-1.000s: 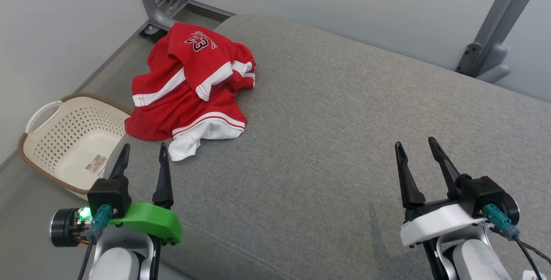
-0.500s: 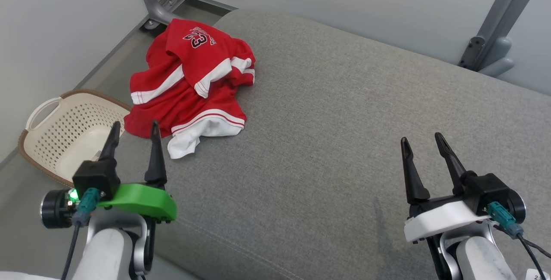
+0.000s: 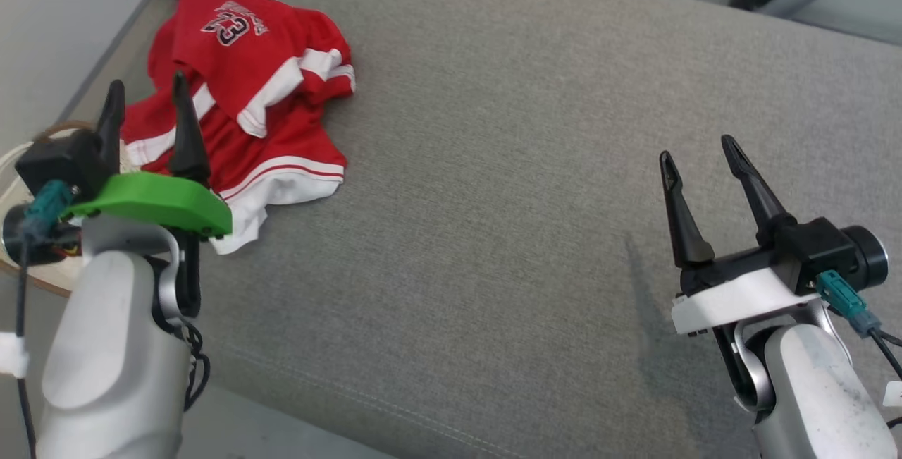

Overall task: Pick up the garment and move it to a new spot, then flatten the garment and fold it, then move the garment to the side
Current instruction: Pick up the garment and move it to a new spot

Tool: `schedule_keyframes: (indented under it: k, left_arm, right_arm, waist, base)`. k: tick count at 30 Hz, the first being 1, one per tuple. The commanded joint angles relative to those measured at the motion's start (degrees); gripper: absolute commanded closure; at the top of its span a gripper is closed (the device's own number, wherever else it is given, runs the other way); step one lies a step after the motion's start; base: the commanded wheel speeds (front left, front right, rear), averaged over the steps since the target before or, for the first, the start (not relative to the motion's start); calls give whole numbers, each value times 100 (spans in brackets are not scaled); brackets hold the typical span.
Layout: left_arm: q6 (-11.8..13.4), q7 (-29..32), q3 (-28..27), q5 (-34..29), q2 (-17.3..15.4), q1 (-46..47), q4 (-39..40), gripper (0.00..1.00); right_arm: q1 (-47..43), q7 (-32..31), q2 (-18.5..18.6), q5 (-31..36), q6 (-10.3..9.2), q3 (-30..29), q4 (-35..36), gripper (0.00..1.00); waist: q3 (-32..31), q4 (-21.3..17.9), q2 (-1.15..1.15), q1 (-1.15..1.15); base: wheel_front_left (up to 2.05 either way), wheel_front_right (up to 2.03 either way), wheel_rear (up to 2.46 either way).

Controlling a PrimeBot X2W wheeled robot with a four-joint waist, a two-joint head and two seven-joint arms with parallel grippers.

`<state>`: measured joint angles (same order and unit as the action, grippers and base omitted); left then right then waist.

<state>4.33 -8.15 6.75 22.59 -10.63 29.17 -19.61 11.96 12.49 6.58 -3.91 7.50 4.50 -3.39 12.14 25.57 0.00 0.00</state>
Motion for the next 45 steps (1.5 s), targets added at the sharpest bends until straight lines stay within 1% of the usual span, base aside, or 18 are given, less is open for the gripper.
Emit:
schedule_keyframes:
  k: [1, 4, 5, 10, 16, 19, 20, 21, 22, 26, 29, 32, 38, 41, 45]
  left_arm:
    - [-115, -22, -64, 124, -62, 371, -335, 0]
    - [-307, -5, -137, 257, -138, 805, -1028, 0]
    - [-307, -5, -137, 257, -138, 805, -1028, 0]
    - [-540, -58, -286, 496, -270, 1323, -2133, 0]
    - [-797, -66, -362, 671, -409, 1707, -3190, 0]
    - [-868, -129, -364, 708, -464, 1871, -3570, 0]
    - [-891, -147, -356, 719, -468, 1917, -3673, 23]
    - [-907, -175, -343, 719, -476, 1962, -3761, 70]
    - [-943, -248, -323, 711, -517, 2042, -3909, 100]
    - [-967, -468, -269, 613, -588, 2153, -4022, 100]
    - [-927, -594, -257, 547, -635, 2189, -3952, 100]
    - [-841, -664, -265, 427, -721, 2141, -3714, 100]
    - [-673, -694, -283, 234, -830, 1753, -2834, 100]
    - [-585, -696, -235, 124, -838, 1437, -2193, 100]
    - [-353, -616, -161, -2, -796, 739, -1157, 100]
  right_arm:
    - [162, -22, 74, -14, -2, 11, 64, 0]
    - [289, -14, 89, -40, -2, 62, 93, 0]
    - [289, -14, 89, -40, -2, 62, 93, 0]
    - [412, 46, 88, -63, -2, 103, 31, 0]
    - [483, 96, 118, -102, -2, 111, -35, 0]
    - [517, 112, 112, -102, -2, 118, -58, 0]
    - [522, 117, 106, -100, -2, 118, -66, 0]
    - [524, 119, 95, -102, -2, 119, -72, 0]
    - [536, 123, 83, -105, -2, 118, -92, 0]
    - [519, 129, 68, -106, -2, 90, -155, 0]
    - [469, 143, 48, -103, -2, 75, -198, 0]
    - [413, 178, 0, -102, -2, 58, -236, 0]
    - [320, 231, -96, -86, -2, -50, -315, 0]
    - [231, 249, -150, -46, -2, -171, -329, 0]
    - [75, 266, -244, -28, -2, -304, -298, 0]
  waist:
    - [938, -761, 0, 0]
    - [1183, -963, 0, 0]
    - [1183, -963, 0, 0]
    - [1393, -1184, 0, 0]
    - [1482, -1282, 0, 0]
    - [1510, -1295, 0, 0]
    - [1515, -1294, 0, 0]
    - [1515, -1291, 0, 0]
    - [1508, -1280, 0, 0]
    - [1420, -1231, 0, 0]
    - [1299, -1197, 0, 0]
    - [1118, -1187, 0, 0]
    - [679, -1226, 0, 0]
    - [446, -1284, 0, 0]
    - [166, -1447, 0, 0]
  base:
    - [0, 0, 0]
    - [0, 0, 0]
    - [0, 0, 0]
    - [0, 0, 0]
    - [0, 0, 0]
    - [0, 0, 0]
    - [0, 0, 0]
    - [0, 0, 0]
    - [0, 0, 0]
    - [0, 0, 0]
    - [0, 0, 0]
    - [0, 0, 0]
    - [0, 0, 0]
    - [0, 0, 0]
    - [0, 0, 0]
